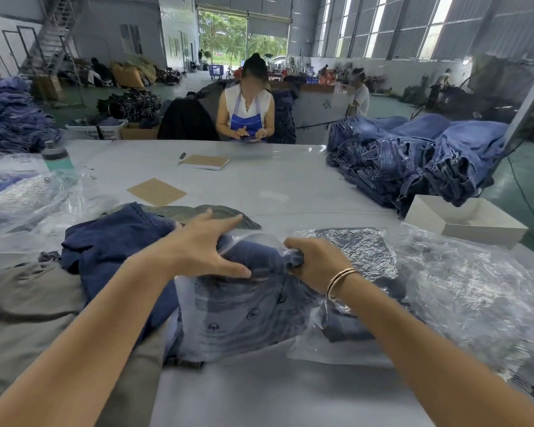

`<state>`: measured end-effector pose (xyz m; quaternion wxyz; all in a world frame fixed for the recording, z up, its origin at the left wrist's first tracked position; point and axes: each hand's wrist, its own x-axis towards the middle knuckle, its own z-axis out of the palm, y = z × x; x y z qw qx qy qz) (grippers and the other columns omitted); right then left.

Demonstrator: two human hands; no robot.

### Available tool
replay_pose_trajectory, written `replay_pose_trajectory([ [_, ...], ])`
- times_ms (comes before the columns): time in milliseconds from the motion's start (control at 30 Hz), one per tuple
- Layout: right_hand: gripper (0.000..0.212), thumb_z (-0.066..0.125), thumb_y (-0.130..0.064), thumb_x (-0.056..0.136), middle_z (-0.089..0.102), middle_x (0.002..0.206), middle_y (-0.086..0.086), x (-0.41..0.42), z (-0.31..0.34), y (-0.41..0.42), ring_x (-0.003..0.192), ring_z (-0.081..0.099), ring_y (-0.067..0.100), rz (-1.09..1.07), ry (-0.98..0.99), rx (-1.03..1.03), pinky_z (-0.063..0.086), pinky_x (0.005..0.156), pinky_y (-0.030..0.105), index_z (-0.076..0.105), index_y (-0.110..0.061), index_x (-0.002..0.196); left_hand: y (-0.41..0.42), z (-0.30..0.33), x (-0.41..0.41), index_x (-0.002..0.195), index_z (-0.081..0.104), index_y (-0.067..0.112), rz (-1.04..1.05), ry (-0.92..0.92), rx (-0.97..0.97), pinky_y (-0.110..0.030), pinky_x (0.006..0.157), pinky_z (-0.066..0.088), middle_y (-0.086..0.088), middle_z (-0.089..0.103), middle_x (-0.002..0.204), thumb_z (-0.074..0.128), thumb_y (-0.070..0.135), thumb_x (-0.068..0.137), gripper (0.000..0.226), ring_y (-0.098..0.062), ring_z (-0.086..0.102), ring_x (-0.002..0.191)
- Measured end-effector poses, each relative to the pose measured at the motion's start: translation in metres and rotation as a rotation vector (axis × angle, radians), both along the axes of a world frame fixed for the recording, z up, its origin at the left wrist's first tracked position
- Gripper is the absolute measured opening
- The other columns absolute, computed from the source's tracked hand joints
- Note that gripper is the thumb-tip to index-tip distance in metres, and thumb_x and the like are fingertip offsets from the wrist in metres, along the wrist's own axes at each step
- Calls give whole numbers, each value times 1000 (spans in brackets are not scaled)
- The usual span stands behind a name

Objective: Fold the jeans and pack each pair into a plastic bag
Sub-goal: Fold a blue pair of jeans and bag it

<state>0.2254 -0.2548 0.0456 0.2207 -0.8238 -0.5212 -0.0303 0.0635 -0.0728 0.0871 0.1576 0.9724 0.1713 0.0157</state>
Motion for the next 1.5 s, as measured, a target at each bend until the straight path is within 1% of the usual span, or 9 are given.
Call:
replay_pose_trajectory([
  [100,27,60,-8,82,50,68,-3,9,28,-3,64,49,25,0,-55,106,42,57,34,46,-29,71,-1,32,22,111,59,23,-33,30,18,-33,78,44,3,63,108,70,58,74,52,-20,57,99],
  [200,22,61,-6,83,47,70,-1,27,55,-10,65,48,23,-110,-140,271,39,57,34,53,-24,72,-14,64,45,67,43,21,-54,-264,268,-30,54,35,3,52,68,68,41,80,35,-22,52,69],
  [467,24,57,-13,82,60,96,14,99,78,-54,86,58,30,-371,-520,667,46,74,41,67,-10,103,-68,46,134,102,68,12,-125,-1036,543,-37,66,51,-9,69,91,58,25,84,24,-28,63,78],
  [600,46,72,3,67,64,104,10,127,-7,-95,96,61,35,-450,-540,237,40,92,61,67,-17,108,-91,-63,158,111,70,17,-229,-785,413,-39,68,53,-8,68,99,62,24,86,27,-29,62,82],
  [733,52,61,-16,80,50,121,-14,122,-116,-150,118,48,13,-520,-35,-451,18,111,55,53,-44,122,-132,-177,155,100,76,27,-372,-435,352,-22,58,53,0,70,86,90,32,54,49,-18,66,68],
  [1000,18,46,-35,72,53,98,-17,145,-114,-159,100,51,10,-523,247,-153,22,107,59,57,-48,80,-150,-201,158,103,71,38,-425,-454,319,-20,57,49,10,62,78,78,47,54,50,-14,58,63],
  [1200,74,41,-74,81,-5,159,-5,156,-135,-127,147,2,23,-567,243,-302,14,113,61,10,-52,145,-144,-183,172,118,64,39,-351,-487,161,-41,88,47,6,63,111,35,77,82,60,-15,52,104],
  [1333,77,24,-84,77,-11,160,-2,154,-161,-104,147,-8,26,-584,187,-429,9,111,66,-6,-56,142,-138,-199,197,147,4,51,-44,-127,-82,-65,109,-5,7,-34,153,30,87,70,88,-18,-33,140],
  [1500,78,24,-86,72,-5,160,-2,164,-162,-85,147,-1,25,-596,154,-462,13,109,66,-1,-59,141,-127,-222,216,145,-2,54,38,69,-107,-70,108,3,11,-36,152,30,94,59,100,-21,-28,143],
])
